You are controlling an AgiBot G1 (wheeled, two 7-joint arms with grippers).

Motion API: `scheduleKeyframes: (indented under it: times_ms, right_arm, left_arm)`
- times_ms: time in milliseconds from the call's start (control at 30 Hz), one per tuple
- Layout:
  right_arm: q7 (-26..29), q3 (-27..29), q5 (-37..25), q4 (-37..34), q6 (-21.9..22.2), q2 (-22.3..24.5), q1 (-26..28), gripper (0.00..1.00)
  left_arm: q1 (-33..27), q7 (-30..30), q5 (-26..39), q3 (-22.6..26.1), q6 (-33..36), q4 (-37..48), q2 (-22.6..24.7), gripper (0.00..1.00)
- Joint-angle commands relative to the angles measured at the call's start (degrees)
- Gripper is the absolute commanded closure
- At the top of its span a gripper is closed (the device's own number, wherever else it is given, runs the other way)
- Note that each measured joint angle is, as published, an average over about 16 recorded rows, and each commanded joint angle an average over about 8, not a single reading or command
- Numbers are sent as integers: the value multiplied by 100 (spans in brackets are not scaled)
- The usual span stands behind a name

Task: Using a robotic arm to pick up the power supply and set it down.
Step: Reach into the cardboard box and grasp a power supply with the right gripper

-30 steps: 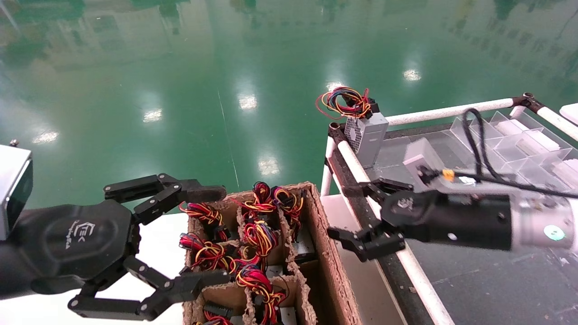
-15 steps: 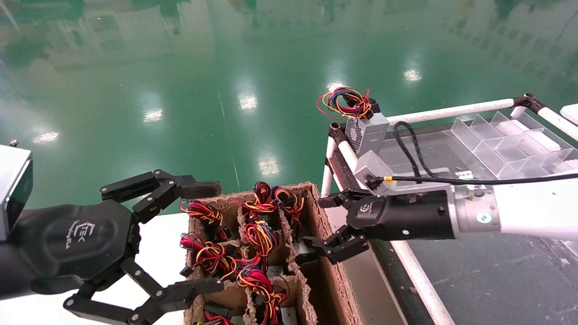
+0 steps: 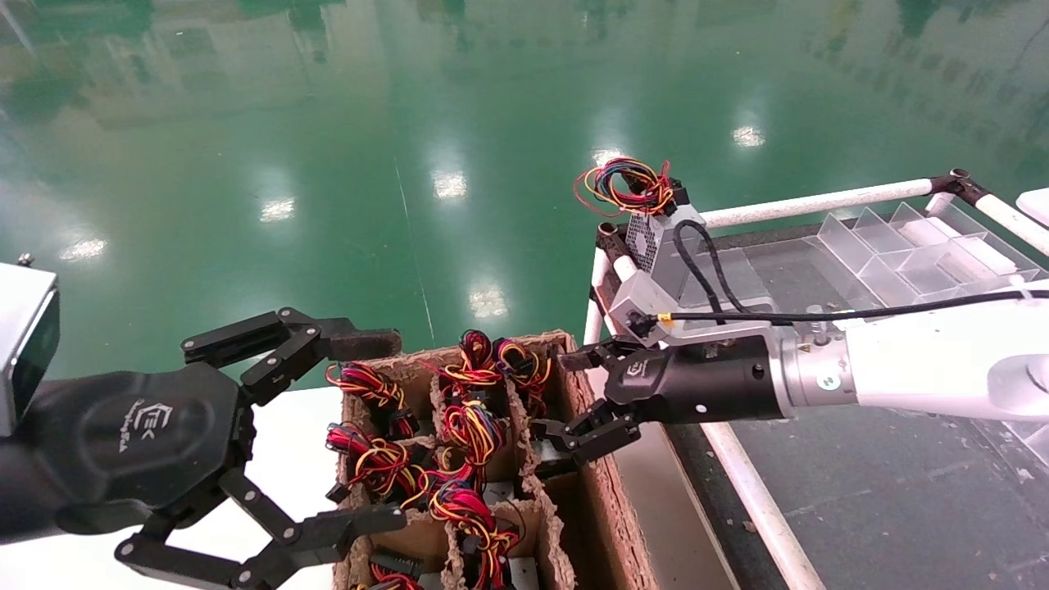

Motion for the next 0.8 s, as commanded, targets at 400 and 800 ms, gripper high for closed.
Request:
scheduleKeyframes:
  times_ms: [400, 800]
  right_arm:
    - [-452, -70, -127, -783, 228, -368, 273, 0]
    - [-642, -100, -180, -1108, 575, -647, 355, 0]
  left_arm:
    - [0, 1, -1, 1, 0, 0, 0, 0]
    - [-1, 1, -2, 2, -1, 0, -1, 0]
